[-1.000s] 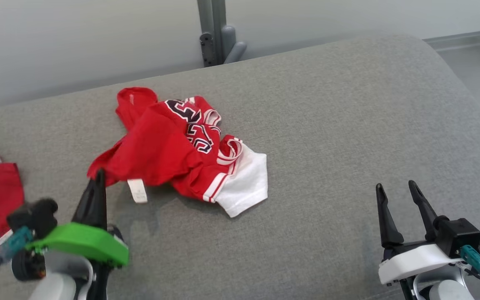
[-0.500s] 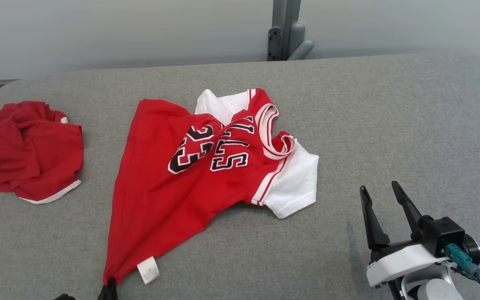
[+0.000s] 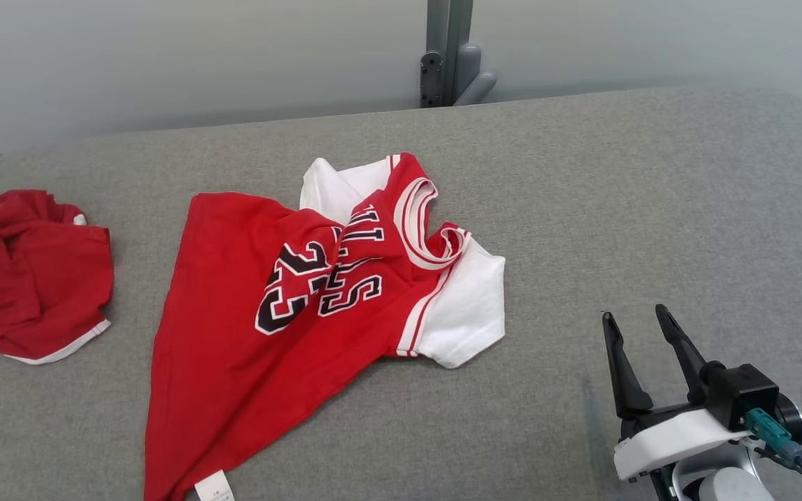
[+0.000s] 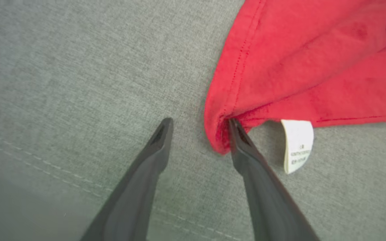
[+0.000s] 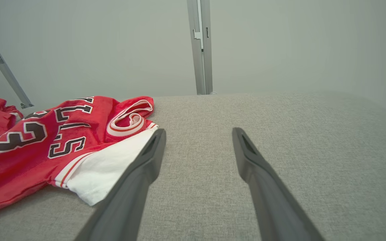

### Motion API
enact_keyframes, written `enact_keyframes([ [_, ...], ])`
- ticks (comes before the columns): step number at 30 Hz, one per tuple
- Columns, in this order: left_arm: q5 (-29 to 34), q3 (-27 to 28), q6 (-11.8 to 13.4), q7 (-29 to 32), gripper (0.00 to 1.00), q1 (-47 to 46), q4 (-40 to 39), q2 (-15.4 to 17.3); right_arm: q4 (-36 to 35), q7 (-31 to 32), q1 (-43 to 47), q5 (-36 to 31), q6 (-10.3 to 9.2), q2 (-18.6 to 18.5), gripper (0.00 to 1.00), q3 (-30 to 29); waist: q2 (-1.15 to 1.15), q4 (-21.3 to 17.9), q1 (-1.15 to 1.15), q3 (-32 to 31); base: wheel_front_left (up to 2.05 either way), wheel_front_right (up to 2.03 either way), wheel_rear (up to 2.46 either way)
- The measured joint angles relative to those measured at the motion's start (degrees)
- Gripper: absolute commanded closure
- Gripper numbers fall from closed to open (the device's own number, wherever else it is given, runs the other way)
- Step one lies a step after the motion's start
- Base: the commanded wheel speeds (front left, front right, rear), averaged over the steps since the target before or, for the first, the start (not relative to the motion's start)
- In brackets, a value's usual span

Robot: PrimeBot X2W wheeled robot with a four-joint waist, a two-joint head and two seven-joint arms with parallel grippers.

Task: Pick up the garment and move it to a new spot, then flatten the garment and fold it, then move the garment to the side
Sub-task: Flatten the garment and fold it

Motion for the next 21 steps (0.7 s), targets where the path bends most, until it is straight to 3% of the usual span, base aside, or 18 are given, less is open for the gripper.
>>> enact_keyframes([
  [4,2.1,-0.4,3.6,3.6,0.00,3.8,-8.1,4.7,-0.3,0.0,0.1,0.3,0.00,0.0,0.00,-1.0,0.00,-2.1,0.00,-0.1,0.00,0.00,0.00],
  [9,7.0,2.2,12.8,6.8,0.00,8.6,-23.9,13.2,-0.7,0.0,1.4,0.8,0.00,0.0,0.00,-2.1,0.00,-4.5,0.00,-0.5,0.00,0.00,0.00],
  [12,10.3,2.4,15.9,9.1,0.00,8.8,-34.5,16.7,-0.7,0.0,1.5,1.3,0.00,0.0,0.00,-1.8,0.00,-5.9,0.00,-0.8,0.00,0.00,0.00],
  [15,13.0,-0.6,16.0,11.9,0.00,6.5,-41.4,18.4,-0.7,0.0,1.4,2.2,0.00,-0.1,0.00,-1.2,0.00,-7.6,0.00,-0.9,0.00,0.00,0.00],
  [18,15.1,-5.9,13.1,14.4,0.00,-0.1,-42.9,17.9,-0.8,0.0,1.1,3.0,0.00,-0.1,0.00,-0.3,0.00,-9.2,0.00,-0.9,0.00,0.00,0.00],
  [21,17.1,-12.5,8.8,16.7,0.00,-9.2,-39.1,13.4,-0.8,0.0,0.7,3.8,0.00,0.0,0.00,0.6,0.00,-11.0,0.00,-0.7,0.00,0.00,0.00],
])
